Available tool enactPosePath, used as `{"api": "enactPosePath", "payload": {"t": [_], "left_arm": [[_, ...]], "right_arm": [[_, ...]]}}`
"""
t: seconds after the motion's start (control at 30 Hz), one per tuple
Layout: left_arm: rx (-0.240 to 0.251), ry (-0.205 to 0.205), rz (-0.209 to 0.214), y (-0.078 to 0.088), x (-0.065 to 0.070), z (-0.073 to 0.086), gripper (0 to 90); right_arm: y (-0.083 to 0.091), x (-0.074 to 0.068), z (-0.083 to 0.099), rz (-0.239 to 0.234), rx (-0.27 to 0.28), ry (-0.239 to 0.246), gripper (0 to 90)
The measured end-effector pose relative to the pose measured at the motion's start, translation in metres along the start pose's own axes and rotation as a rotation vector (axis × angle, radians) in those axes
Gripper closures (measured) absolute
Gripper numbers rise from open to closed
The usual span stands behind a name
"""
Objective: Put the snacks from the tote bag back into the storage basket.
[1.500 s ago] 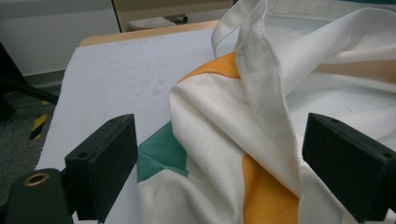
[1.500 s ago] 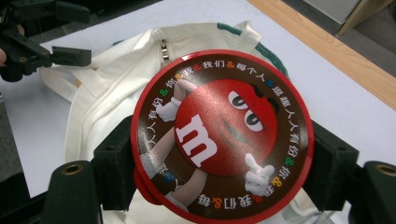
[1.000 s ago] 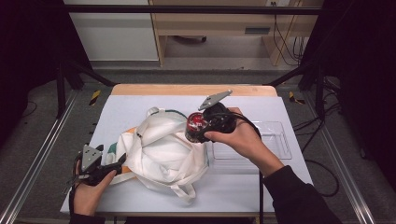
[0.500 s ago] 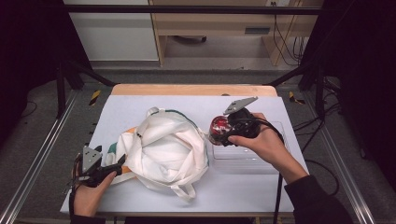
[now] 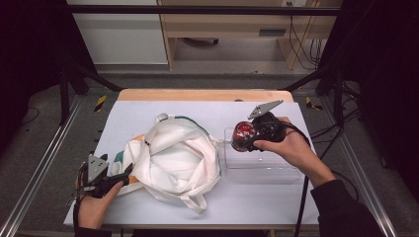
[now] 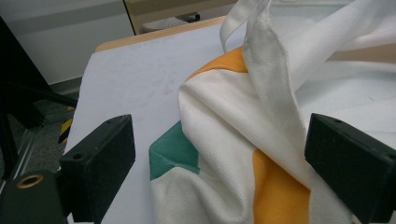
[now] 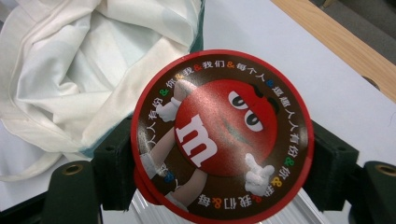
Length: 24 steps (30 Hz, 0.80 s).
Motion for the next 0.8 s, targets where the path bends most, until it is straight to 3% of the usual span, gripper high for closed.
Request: {"api": "enactPosePath", "payload": {"t": [0.17, 0.43, 0.8], "left_arm": [[0.002, 0.000, 0.001, 0.000, 0.001, 0.000, 8.6], [0.001, 0.001, -0.002, 0.000, 0.000, 0.000, 8.6], [0.003, -0.001, -0.005, 0.001, 0.000, 0.000, 8.6]], "right_arm": [[-0.001, 0.002, 0.001, -0.009, -0.009, -0.007, 26.2], [-0.005, 0.007, -0.001, -0.035, -0.020, 0.029, 26.2], [-0.004, 0.017, -0.003, -0.028, -0.033, 0.034, 26.2]]}}
Point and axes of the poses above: each handheld gripper's, and its own axes: y roughly backward along the jaws, z roughly out of its underside, x roughly to its right, the point moved 8 cm from there along -y, roughly forward along the jaws, and after that the axes turned 12 degrees about -z, right-handed, at the moved point
